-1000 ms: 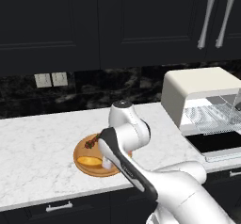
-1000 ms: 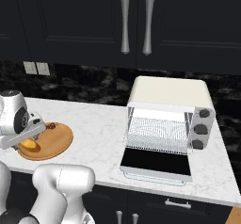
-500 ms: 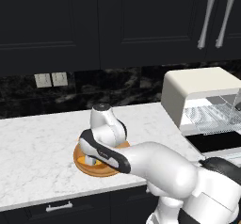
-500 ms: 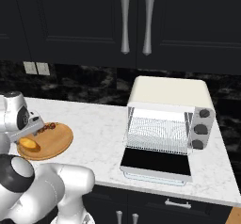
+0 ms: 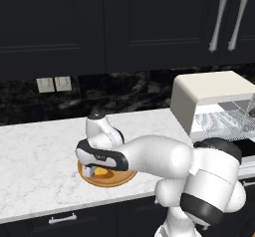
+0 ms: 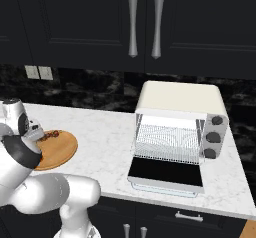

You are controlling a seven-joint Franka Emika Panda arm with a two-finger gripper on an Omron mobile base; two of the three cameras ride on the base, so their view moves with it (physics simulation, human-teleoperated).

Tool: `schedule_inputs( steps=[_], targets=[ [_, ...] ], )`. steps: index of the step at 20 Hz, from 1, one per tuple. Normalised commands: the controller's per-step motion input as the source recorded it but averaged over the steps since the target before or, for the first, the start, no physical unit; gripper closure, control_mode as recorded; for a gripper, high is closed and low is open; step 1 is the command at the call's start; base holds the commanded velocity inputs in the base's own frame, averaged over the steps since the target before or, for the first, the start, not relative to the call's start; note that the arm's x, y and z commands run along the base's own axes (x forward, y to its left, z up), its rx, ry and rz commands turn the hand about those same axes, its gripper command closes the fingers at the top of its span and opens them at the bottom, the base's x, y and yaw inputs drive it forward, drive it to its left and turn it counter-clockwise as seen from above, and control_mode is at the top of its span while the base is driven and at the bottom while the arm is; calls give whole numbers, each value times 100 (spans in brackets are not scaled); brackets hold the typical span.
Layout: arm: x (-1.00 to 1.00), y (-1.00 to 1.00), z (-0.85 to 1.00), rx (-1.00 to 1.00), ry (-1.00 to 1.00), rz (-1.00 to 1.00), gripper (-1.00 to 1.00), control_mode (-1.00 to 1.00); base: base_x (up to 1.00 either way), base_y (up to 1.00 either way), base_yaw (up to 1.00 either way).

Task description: Pick up the kebab skewer and baguette bread, and place them inside the toaster oven. Close the toaster oven door and start by setting the timer.

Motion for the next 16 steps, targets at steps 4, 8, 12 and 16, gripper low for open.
schedule_inputs(
  steps=[4, 8, 12, 16],
  targets=[
    [9, 1, -29, 0, 0, 1, -100, -100, 0, 0, 0],
    [23, 0, -28, 0, 0, 3, -100, -100, 0, 0, 0],
    [19, 0, -24, 0, 0, 2, -100, -100, 0, 0, 0],
    [11, 10, -26, 0, 0, 0, -100, -100, 0, 0, 0]
  ],
)
